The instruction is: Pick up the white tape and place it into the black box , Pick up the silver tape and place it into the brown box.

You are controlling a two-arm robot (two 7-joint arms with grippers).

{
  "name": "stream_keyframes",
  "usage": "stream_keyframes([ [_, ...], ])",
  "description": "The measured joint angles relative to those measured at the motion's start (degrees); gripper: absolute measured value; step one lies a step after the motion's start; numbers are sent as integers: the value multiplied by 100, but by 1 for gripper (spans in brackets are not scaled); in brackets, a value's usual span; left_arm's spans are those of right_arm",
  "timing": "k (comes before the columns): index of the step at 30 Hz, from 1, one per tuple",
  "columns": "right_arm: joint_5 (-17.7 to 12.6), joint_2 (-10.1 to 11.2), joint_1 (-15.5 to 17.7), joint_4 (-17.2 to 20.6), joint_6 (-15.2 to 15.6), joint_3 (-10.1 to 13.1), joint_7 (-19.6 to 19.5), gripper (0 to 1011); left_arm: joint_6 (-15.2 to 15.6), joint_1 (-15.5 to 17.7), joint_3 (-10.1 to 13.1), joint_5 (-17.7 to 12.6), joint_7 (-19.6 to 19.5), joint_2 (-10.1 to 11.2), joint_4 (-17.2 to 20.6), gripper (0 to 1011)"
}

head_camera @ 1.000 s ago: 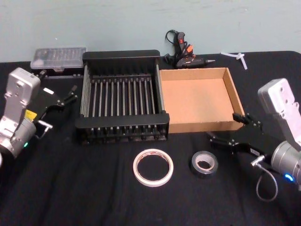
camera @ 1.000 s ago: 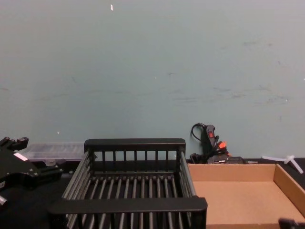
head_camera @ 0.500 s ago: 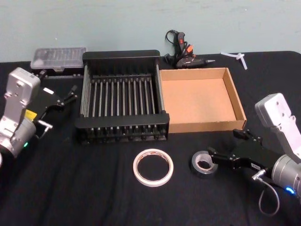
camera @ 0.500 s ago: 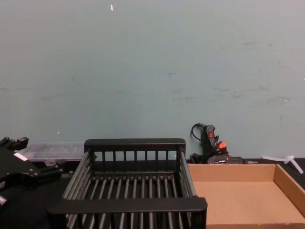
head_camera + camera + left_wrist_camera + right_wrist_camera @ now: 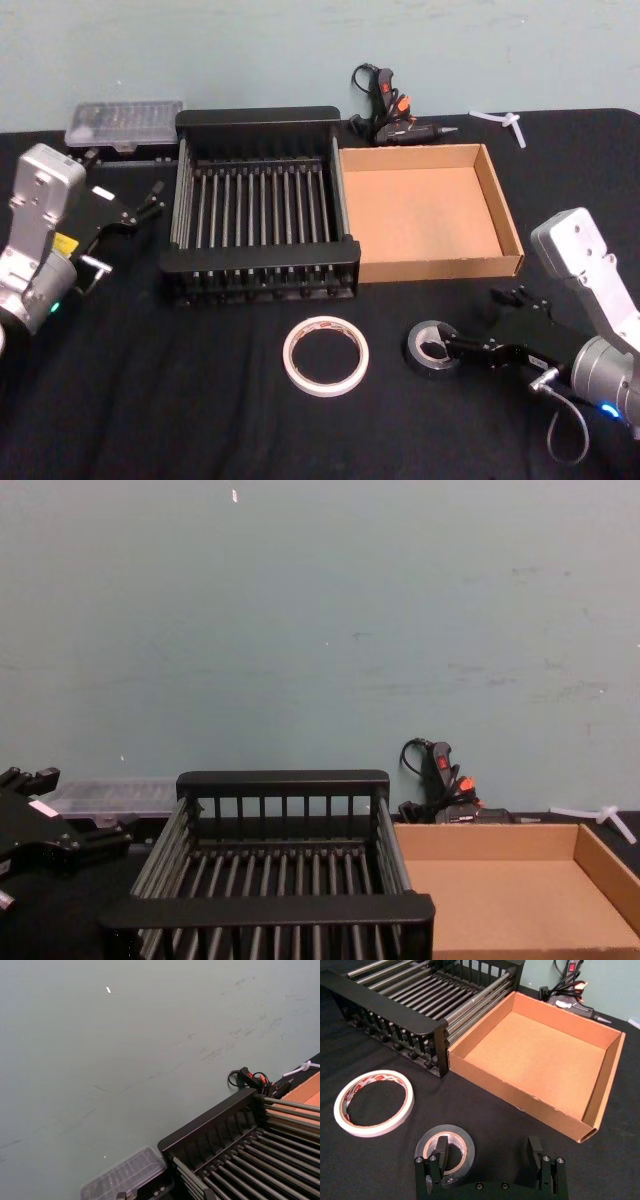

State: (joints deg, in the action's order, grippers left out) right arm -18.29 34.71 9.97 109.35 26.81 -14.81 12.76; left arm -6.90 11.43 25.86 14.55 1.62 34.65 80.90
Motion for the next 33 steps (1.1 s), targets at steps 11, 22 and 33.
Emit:
stream_keyframes([
  [11,170,-133,-111,-148,55,-47,112,1002,0,0,0,0,0,0,0,1000],
  [22,330,-279,-192,-335,132,-86,254,1002,0,0,0,0,0,0,0,1000],
  [33,469,-407,-222,-408,208,-54,343,1002,0,0,0,0,0,0,0,1002],
])
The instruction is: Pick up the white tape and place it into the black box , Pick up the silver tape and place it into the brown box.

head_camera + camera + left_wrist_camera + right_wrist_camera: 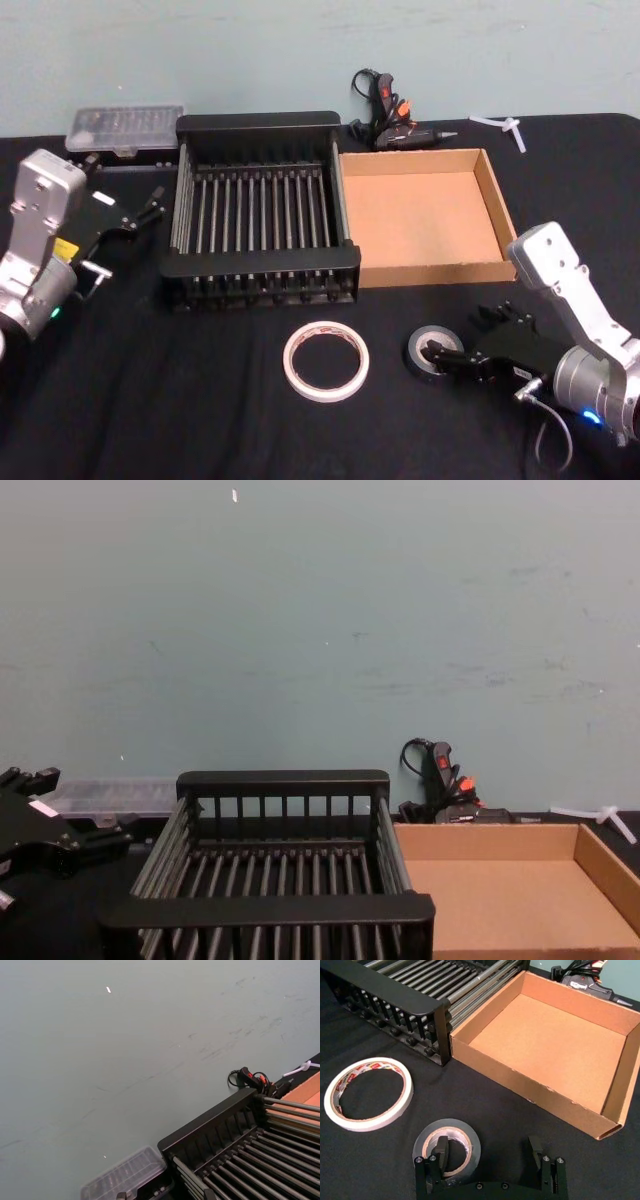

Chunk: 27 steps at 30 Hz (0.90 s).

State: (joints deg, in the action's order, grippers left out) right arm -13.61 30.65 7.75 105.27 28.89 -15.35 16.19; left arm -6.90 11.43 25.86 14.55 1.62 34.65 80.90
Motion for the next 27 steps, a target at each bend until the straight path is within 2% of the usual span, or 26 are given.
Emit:
stream_keyframes([
  [10,141,-68,-20,-24,29,26,86,1002,0,0,0,0,0,0,0,1001],
  [21,131,-66,-18,-22,27,27,81,1002,0,0,0,0,0,0,0,1000],
  [24,125,-65,-17,-21,27,28,77,968,0,0,0,0,0,0,0,1002],
  [27,120,-64,-16,-20,27,28,75,888,0,0,0,0,0,0,0,1000],
])
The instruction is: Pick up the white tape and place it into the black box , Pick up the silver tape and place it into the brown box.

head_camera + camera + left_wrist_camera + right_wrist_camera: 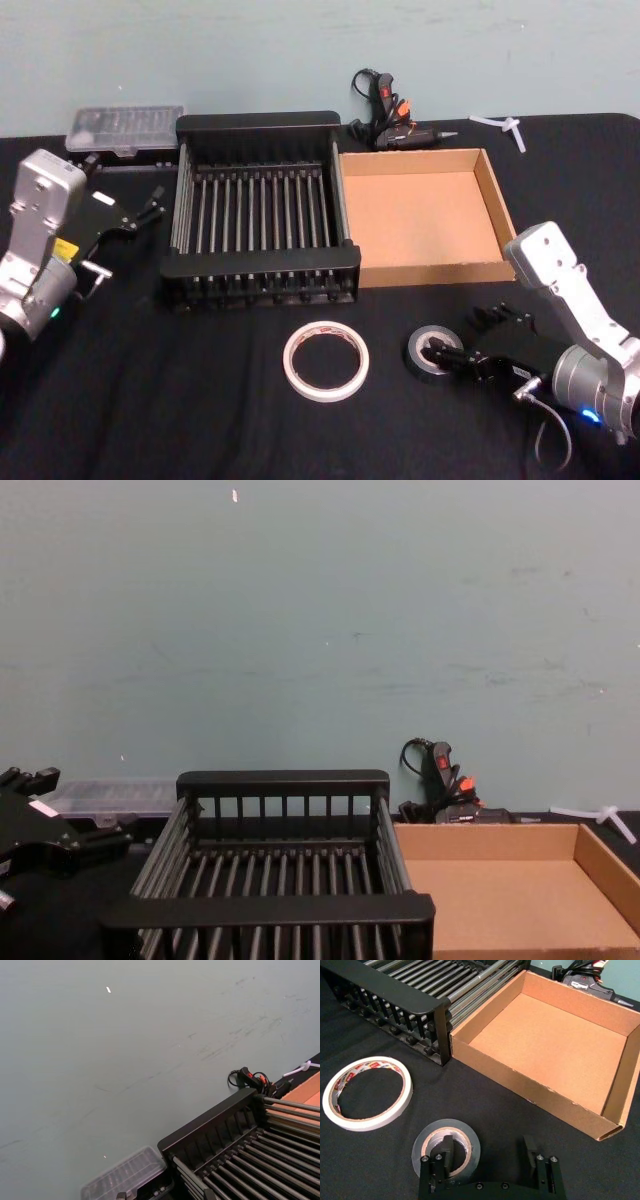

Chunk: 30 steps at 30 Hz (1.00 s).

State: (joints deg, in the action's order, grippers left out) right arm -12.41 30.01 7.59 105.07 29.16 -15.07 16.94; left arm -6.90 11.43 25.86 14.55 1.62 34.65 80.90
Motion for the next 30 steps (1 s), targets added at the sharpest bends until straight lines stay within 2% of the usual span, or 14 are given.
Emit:
stream_keyframes([
  [4,-4,0,1,1,0,0,-3,810,0,0,0,0,0,0,0,1001],
  [5,-6,0,1,1,0,0,-3,747,0,0,0,0,0,0,0,1002],
  [8,-8,0,1,1,0,0,-4,651,0,0,0,0,0,0,0,1001],
  [10,-9,0,1,1,0,0,-5,620,0,0,0,0,0,0,0,1002],
  [11,-10,0,1,1,0,0,-5,548,0,0,0,0,0,0,0,1001],
  [14,-12,0,1,1,0,0,-5,487,0,0,0,0,0,0,0,1001],
  [15,-13,0,1,1,0,0,-6,427,0,0,0,0,0,0,0,1002],
  [24,-18,0,1,1,0,0,-10,153,0,0,0,0,0,0,0,1002],
  [30,-19,0,1,1,0,0,-12,131,0,0,0,0,0,0,0,1002],
])
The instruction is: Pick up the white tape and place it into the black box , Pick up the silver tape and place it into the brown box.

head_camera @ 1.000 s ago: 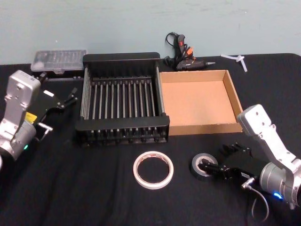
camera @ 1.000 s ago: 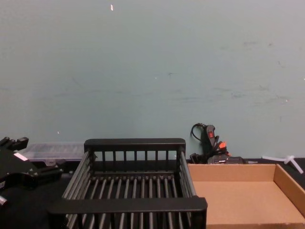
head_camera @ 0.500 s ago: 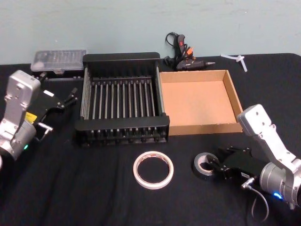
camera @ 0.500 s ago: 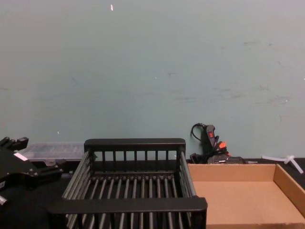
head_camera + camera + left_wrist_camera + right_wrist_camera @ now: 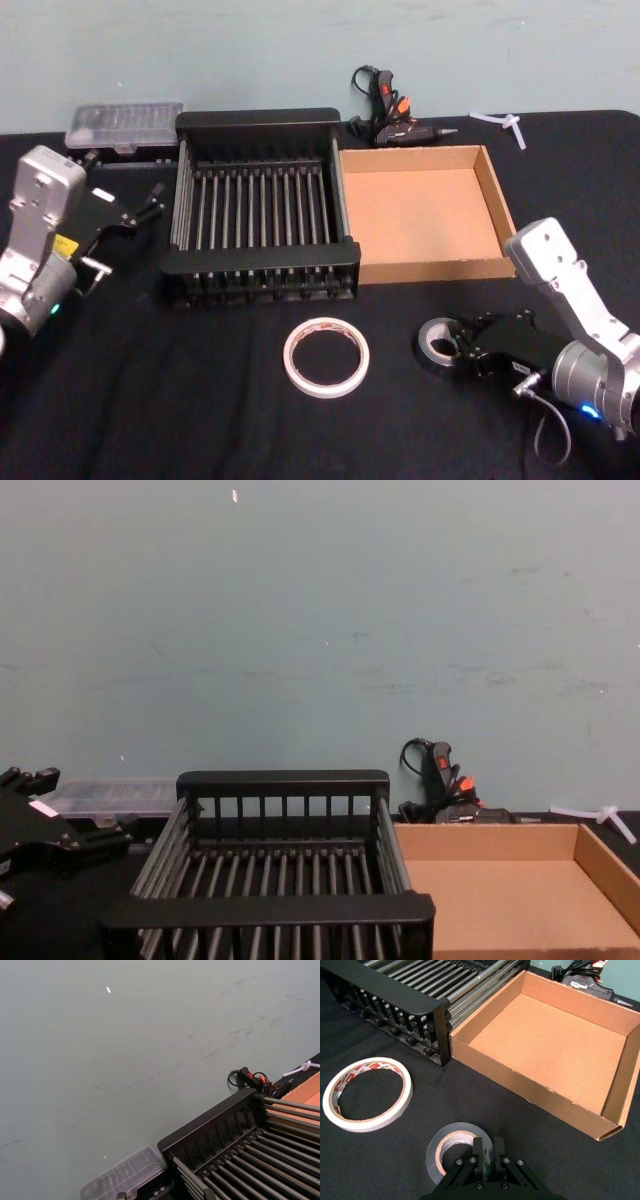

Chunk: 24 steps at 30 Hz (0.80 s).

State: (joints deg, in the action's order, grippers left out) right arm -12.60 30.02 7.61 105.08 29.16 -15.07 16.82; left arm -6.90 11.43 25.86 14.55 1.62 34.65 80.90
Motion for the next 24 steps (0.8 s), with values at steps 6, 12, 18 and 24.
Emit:
stream_keyframes([
  [6,0,0,0,0,0,0,0,131,0,0,0,0,0,0,0,1002],
  [12,1,0,0,0,0,0,0,131,0,0,0,0,0,0,0,1002],
  [18,7,-48,17,0,-86,59,36,131,0,0,0,0,0,0,0,1001],
  [24,6,-87,23,74,-147,154,101,131,0,0,0,0,0,0,0,1002],
])
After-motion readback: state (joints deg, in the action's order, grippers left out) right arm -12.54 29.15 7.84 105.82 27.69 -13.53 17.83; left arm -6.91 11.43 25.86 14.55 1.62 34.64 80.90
